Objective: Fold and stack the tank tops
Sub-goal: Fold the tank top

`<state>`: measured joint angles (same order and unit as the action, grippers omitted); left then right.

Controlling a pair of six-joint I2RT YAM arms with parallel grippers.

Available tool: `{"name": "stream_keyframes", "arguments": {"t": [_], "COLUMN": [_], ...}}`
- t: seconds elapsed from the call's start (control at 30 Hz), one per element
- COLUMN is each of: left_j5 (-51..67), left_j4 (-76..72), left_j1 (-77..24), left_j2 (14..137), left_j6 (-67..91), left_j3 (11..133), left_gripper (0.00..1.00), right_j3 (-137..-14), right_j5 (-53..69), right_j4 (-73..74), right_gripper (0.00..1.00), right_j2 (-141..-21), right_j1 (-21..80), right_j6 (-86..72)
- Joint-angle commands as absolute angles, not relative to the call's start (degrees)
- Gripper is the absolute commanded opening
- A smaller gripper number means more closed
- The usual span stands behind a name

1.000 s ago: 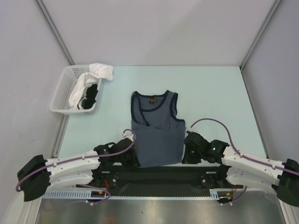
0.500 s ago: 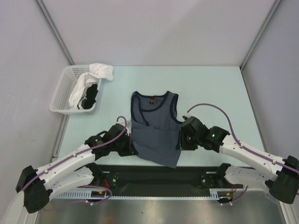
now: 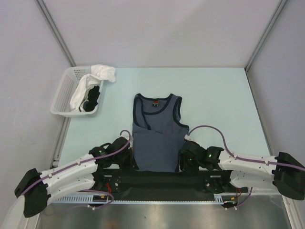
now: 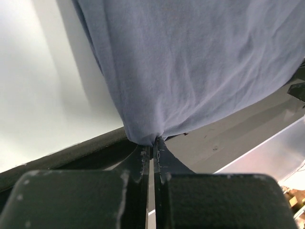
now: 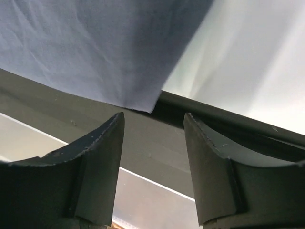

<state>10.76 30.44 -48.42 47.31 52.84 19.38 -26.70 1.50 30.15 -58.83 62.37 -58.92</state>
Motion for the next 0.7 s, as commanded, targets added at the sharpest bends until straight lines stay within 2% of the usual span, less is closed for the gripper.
{"name": "stream_keyframes", "arguments": {"t": [0.0, 0.17, 0.23, 0.27, 0.3, 0.33, 0.37, 0.53, 0.67], "left_j5": [12.04, 11.43, 11.51, 11.51, 11.43, 11.51, 11.43, 7.74, 6.25], "left_j4": [26.55, 26.28, 26.1, 25.93, 25.84, 26.01, 26.36, 33.65, 35.94], "left_j1": [-49.92, -50.18, -50.19, -50.19, -50.1, -50.18, -50.19, -50.27, -50.27], "left_j2": [48.86, 49.92, 50.18, 50.27, 50.36, 50.45, 50.36, 48.43, 49.83], "left_j6": [54.84, 54.58, 54.49, 54.49, 54.49, 54.41, 54.4, 53.0, 51.6], "left_j3": [18.2, 18.02, 17.84, 17.67, 17.67, 17.75, 18.28, 22.49, 27.4], "left_gripper": [0.0, 0.0, 0.0, 0.0, 0.0, 0.0, 0.0, 0.0, 0.0], "right_j3": [-25.14, -24.44, -24.26, -24.34, -24.95, -25.4, -25.84, -31.88, -37.35], "right_j5": [0.7, -1.67, -1.67, -1.41, -1.32, -0.88, -0.62, -2.27, -2.46], "right_j4": [20.85, 18.99, 17.23, 16.88, 17.14, 17.31, 17.84, 27.14, 33.39], "right_gripper": [0.59, 0.57, 0.5, 0.42, 0.19, 0.04, 0.0, 0.0, 0.0], "right_j2": [-60.55, -64.33, -65.12, -66.43, -66.97, -67.41, -67.41, -62.24, -59.51], "right_j1": [64.07, 64.42, 64.42, 64.42, 64.34, 64.42, 64.42, 64.42, 60.74], "right_j6": [-64.07, -65.21, -65.39, -65.39, -65.39, -65.22, -65.13, -62.06, -56.96]}}
